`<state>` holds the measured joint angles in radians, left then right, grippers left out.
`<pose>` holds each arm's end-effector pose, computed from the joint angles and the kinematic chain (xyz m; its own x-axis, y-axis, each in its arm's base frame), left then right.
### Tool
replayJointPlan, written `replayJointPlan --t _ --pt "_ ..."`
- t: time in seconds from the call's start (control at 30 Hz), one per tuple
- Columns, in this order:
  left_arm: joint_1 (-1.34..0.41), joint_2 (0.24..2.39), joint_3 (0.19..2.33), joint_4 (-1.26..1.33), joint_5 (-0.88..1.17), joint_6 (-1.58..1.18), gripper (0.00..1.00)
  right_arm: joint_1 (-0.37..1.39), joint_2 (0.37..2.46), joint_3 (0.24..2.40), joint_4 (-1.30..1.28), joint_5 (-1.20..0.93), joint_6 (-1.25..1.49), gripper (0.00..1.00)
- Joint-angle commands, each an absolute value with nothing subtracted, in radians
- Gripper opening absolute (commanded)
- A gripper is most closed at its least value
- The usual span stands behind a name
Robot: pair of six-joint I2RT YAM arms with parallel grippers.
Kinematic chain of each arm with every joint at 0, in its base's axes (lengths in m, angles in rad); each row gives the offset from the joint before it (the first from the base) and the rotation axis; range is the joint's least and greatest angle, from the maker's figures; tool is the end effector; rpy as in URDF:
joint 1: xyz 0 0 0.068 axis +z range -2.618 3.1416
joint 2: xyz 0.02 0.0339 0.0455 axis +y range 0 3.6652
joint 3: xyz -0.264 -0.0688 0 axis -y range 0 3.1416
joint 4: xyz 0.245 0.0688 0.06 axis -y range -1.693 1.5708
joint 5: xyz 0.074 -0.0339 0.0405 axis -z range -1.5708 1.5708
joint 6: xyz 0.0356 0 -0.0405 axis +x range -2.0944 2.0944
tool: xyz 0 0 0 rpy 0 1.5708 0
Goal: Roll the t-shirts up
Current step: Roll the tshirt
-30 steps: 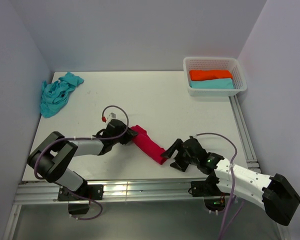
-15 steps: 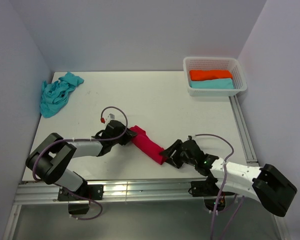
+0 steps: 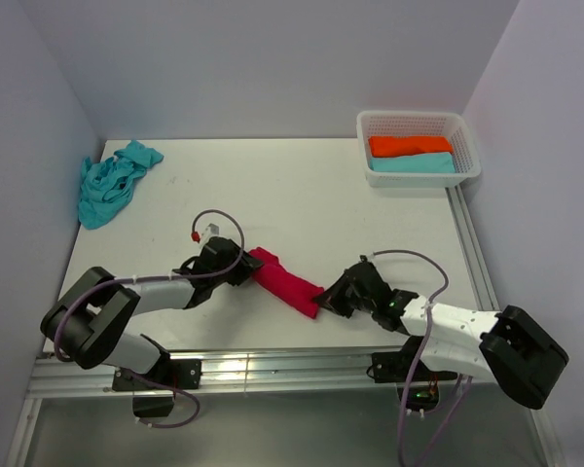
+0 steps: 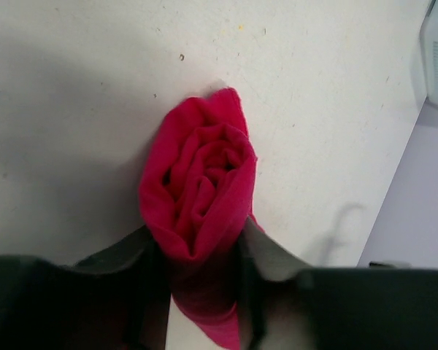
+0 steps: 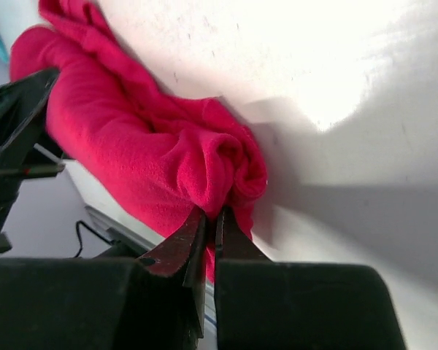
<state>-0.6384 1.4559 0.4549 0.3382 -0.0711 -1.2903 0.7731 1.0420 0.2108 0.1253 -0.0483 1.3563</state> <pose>0.2093 -0.1522 0.1344 -0.6648 -0.7003 -0.2602 -0.3227 0.5833 -0.7454 0.1274 0.1267 0.1298 -0.8061 0.5770 -0.1314 0.2996 0.5894 0.7503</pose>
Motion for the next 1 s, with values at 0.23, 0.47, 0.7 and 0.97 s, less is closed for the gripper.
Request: replayJointPlan --t 0.23,0.47,0.7,0.97 --pt "-0.473 1.277 0.428 0.204 0.141 -1.039 0.75 0.608 1.209 0.417 -0.132 -0.202 0.925 0.00" --pt "-0.197 1.336 0.466 0.150 0.443 -0.875 0.85 0.523 1.218 0.500 -0.256 -0.234 0.735 0.00" --pt "-0.175 1.402 0.509 0.152 0.586 -0.801 0.89 0.466 1.334 0.594 -0.307 -0.290 0.537 0.00" --pt "-0.175 1.401 0.506 0.184 0.684 -0.749 0.95 0.449 1.396 0.655 -0.319 -0.308 0.468 0.00"
